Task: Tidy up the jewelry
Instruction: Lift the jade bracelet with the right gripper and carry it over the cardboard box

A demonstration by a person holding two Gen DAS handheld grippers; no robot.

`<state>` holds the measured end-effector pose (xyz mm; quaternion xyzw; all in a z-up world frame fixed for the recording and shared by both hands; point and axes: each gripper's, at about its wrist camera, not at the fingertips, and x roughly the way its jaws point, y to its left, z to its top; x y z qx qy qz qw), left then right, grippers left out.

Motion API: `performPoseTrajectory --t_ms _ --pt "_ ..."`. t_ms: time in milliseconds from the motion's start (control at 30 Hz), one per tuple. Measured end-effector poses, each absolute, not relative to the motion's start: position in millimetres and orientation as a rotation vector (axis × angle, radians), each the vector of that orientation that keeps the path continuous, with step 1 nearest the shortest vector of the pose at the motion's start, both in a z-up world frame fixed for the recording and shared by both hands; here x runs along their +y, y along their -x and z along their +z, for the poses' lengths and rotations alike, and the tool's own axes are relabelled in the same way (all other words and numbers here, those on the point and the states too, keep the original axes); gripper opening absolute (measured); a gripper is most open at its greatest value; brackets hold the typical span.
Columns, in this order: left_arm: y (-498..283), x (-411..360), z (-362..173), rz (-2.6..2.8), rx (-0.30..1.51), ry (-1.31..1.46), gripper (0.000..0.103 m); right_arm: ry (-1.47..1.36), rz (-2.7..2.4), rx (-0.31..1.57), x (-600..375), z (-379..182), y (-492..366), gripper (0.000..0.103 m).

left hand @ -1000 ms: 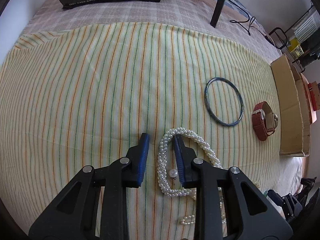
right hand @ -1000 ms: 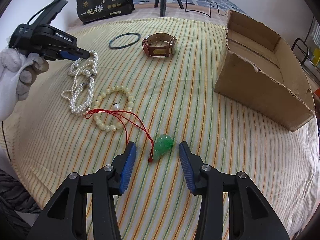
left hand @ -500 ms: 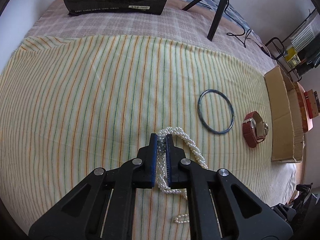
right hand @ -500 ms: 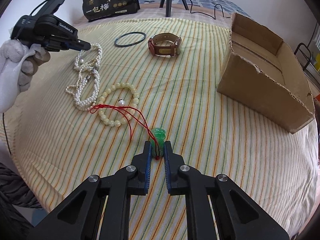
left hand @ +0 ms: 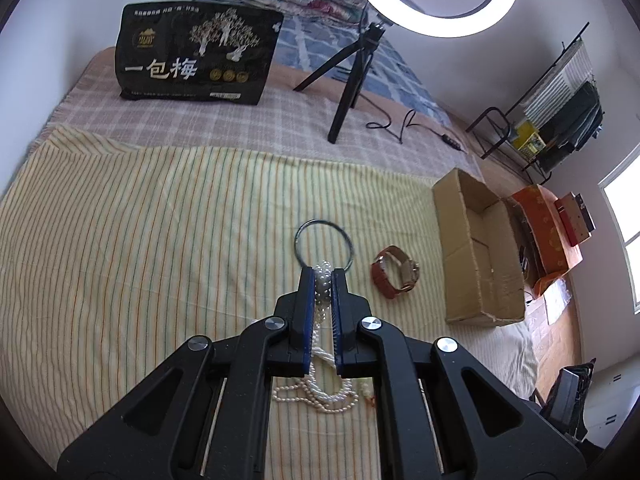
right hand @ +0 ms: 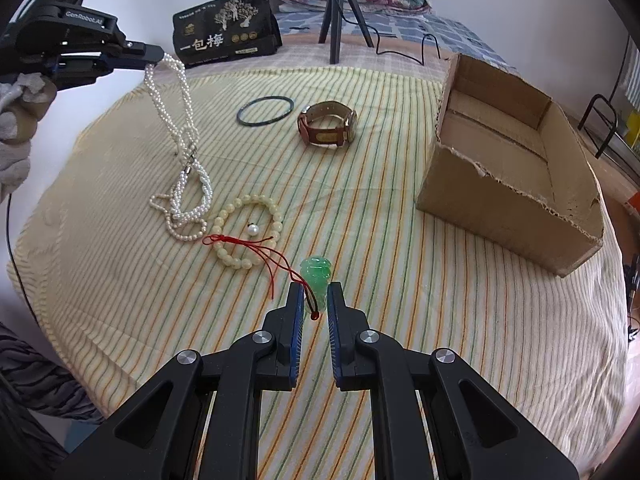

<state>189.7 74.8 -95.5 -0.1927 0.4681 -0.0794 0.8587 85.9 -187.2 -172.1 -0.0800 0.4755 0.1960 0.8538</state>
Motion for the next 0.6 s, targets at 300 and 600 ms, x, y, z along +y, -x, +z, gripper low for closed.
performPoseTrajectory --t_ms 300,600 --pt "-159.0 60.8 -39.6 -0.245 0.856 0.413 0.005 0.161 0.421 0.939 -185.8 -151.3 -84.8 0.01" --pt "-141.5 43.4 -6.2 -0.305 0.778 0.4 0.005 0.15 0.424 0.871 -192.3 -127.6 -85.2 0.01"
